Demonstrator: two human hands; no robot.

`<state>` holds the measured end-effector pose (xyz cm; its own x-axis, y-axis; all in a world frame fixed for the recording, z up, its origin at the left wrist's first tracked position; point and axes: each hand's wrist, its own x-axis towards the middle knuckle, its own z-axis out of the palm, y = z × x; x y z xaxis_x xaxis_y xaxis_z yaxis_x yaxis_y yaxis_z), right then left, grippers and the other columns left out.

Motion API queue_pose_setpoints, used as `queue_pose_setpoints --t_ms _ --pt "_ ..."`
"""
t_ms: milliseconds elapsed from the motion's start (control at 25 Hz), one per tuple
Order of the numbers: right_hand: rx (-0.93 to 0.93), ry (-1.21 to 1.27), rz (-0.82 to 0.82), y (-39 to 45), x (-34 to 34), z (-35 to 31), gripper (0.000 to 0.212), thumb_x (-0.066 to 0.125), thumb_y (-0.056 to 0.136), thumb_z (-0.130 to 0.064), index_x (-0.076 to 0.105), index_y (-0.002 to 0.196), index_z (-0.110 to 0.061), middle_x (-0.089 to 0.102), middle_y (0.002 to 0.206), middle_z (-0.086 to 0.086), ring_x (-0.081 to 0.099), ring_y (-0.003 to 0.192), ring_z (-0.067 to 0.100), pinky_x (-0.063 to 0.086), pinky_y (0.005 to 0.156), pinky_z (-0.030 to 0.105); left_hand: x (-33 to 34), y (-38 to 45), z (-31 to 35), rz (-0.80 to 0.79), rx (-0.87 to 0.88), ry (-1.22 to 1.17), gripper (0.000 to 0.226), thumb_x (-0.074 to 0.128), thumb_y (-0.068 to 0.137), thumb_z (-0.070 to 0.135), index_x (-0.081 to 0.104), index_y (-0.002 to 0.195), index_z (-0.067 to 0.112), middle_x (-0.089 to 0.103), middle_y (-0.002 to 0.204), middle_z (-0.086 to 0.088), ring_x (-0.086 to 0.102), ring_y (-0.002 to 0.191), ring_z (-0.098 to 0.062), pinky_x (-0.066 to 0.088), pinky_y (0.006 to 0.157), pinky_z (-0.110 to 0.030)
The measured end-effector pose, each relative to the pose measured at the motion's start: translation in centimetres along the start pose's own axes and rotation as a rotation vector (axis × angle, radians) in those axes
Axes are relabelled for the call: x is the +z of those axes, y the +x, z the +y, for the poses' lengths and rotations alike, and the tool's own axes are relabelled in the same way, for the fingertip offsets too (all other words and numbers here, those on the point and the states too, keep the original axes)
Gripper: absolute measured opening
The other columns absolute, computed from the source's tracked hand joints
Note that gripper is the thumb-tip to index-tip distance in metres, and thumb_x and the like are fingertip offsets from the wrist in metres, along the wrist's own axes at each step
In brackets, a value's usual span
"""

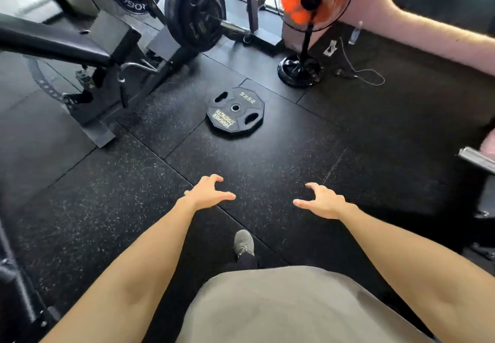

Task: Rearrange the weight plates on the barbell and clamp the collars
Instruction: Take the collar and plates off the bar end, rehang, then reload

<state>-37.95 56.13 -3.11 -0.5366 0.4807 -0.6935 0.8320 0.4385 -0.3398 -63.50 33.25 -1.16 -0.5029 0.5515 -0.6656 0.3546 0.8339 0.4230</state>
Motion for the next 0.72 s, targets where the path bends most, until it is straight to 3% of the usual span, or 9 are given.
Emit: queue_pose_setpoints --t_ms 240,520,720 --pt "0.077 0.119 0.058 7.3 -7.4 -6.8 0.09 0.054 0.077 -0.076 0.025 0.151 -0.032 0.038 0.153 0.004 0.044 0.133 0.03 0.032 0.108 0.049 -12.2 11.6 4.3 -0.078 0.062 0.114 0.082 0.067 0.074 0.068 0.037 0.142 0.032 0.029 0.152 -0.002 0.039 0.137 -0.028 0.025 0.114 -0.058" --pt "0.149 0.212 0.115 18.3 -16.0 -8.8 0.09 0.055 0.077 -0.075 0.025 0.151 -0.032 0.038 0.153 0.003 0.043 0.134 0.03 0.029 0.108 0.048 -20.9 26.1 13.3 -0.095 0.193 0.211 0.093 0.065 0.067 0.072 0.036 0.145 0.031 0.032 0.153 0.001 0.039 0.138 -0.025 0.027 0.114 -0.055" --pt "0.213 0.299 0.131 27.0 -24.4 -8.6 0.089 0.056 0.076 -0.075 0.026 0.15 -0.034 0.037 0.153 0.002 0.042 0.134 0.031 0.03 0.107 0.046 -25.5 37.8 22.0 -0.15 0.25 0.242 0.082 0.07 0.076 0.064 0.038 0.144 0.03 0.035 0.144 0.002 0.052 0.124 -0.021 0.041 0.094 -0.03"
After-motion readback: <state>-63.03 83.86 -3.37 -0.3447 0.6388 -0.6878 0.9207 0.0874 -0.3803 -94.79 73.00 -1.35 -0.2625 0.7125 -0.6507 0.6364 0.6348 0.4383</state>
